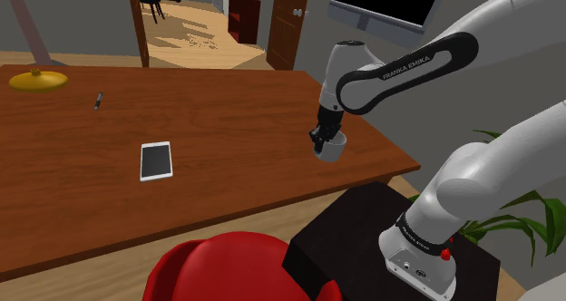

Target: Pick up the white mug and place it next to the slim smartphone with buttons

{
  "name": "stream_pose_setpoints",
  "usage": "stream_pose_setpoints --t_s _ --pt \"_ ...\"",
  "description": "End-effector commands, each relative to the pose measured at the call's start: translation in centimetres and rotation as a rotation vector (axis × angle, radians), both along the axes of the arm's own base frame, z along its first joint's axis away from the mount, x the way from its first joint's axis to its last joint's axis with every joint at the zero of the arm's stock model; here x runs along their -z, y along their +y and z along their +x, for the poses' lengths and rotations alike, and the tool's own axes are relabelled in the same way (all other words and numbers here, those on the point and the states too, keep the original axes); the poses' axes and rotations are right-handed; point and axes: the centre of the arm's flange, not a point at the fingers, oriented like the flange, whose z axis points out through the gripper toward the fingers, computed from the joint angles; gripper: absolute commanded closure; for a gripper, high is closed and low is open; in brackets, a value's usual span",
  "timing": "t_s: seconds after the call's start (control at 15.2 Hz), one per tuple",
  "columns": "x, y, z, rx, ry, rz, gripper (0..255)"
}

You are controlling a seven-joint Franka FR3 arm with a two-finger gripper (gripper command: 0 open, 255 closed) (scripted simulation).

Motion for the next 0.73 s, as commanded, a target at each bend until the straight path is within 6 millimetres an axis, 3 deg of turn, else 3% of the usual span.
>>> stream_pose_setpoints --t_s 0.0,0.26,0.66 --pt "0.0 0.0 0.0 0.000 0.000 0.000 255" --pt "0.0 0.0 0.0 0.000 0.000 0.000 255" --pt "-3.2 0.0 0.0 0.000 0.000 0.000 255"
